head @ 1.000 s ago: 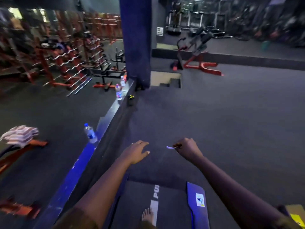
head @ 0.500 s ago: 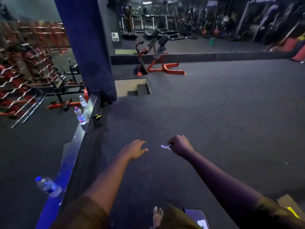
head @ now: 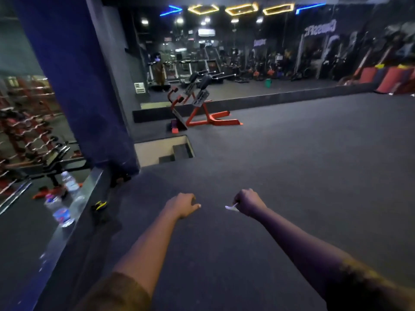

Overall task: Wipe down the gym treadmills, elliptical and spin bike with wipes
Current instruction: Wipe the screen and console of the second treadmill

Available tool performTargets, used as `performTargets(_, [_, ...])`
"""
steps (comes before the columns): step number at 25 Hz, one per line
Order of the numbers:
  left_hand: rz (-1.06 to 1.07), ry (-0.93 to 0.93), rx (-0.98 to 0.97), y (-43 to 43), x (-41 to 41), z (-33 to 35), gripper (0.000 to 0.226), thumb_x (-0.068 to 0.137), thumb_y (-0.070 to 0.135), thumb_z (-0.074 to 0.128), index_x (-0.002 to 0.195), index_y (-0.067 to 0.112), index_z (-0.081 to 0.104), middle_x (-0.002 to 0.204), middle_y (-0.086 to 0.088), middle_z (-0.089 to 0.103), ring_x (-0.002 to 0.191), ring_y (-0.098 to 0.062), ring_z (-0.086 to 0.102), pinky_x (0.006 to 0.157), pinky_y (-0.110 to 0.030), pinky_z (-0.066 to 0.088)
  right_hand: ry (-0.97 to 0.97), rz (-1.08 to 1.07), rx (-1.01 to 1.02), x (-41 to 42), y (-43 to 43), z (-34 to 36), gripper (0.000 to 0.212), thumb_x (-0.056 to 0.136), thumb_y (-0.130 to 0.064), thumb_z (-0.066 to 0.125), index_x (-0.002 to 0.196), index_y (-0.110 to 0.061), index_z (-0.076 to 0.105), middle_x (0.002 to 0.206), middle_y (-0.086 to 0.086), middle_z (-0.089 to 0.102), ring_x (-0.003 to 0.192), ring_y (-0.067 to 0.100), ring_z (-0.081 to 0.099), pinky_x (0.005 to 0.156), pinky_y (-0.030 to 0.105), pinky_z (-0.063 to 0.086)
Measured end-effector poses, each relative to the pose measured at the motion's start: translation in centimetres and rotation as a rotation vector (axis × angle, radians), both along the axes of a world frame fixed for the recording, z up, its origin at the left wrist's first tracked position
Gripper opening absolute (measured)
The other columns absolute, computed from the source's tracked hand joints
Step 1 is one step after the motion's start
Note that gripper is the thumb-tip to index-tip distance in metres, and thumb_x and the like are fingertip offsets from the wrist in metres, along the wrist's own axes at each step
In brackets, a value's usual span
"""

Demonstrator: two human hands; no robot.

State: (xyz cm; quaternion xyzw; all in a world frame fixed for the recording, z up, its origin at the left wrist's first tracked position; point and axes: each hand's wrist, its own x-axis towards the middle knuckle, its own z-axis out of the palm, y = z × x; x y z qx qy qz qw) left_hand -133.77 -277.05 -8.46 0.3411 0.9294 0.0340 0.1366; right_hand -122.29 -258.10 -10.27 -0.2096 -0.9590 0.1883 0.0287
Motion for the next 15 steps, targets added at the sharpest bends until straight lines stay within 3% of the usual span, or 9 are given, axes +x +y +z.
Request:
performTargets(3, [-0.080, -0.004, -0.007, 7.4, -5.1, -0.7, 0.048, 0.096, 0.043, 0.047, 0.131, 0.010, 0.052, 0.135, -0.011, 0.053, 0.124, -0.027, 0.049, 0.102, -0.036, 0.040, 0.010, -0.109, -0.001, -3.1, 6.7, -0.7, 0.016, 0.081, -0.017, 0.062, 0.093, -0.016, 0.073, 0.096, 0.016, 0.069, 0.095, 0.033, 0.062, 0.074, 0.030, 0.049])
performTargets(8, [-0.297, -0.041, -0.058, 21.5, -8.9, 1.5, 0.051, 0.097, 0.039, 0.047, 0.139, 0.010, 0.044, 0.142, -0.011, 0.046, 0.131, -0.025, 0.042, 0.106, -0.031, 0.035, -0.012, -0.318, -0.032, -4.1, 17.9, 1.7, 0.025, 0.079, -0.010, 0.057, 0.097, -0.016, 0.073, 0.103, 0.016, 0.067, 0.099, 0.033, 0.061, 0.079, 0.031, 0.048])
performTargets(15, [-0.537, -0.045, -0.048, 42.5, -13.1, 2.6, 0.055, 0.098, 0.036, 0.047, 0.142, 0.005, 0.038, 0.147, -0.013, 0.040, 0.135, -0.026, 0.038, 0.108, -0.031, 0.032, -0.011, -0.557, -0.032, -5.6, 34.0, 2.9, 0.024, 0.084, -0.019, 0.059, 0.105, -0.019, 0.071, 0.107, 0.015, 0.067, 0.104, 0.033, 0.059, 0.084, 0.033, 0.048])
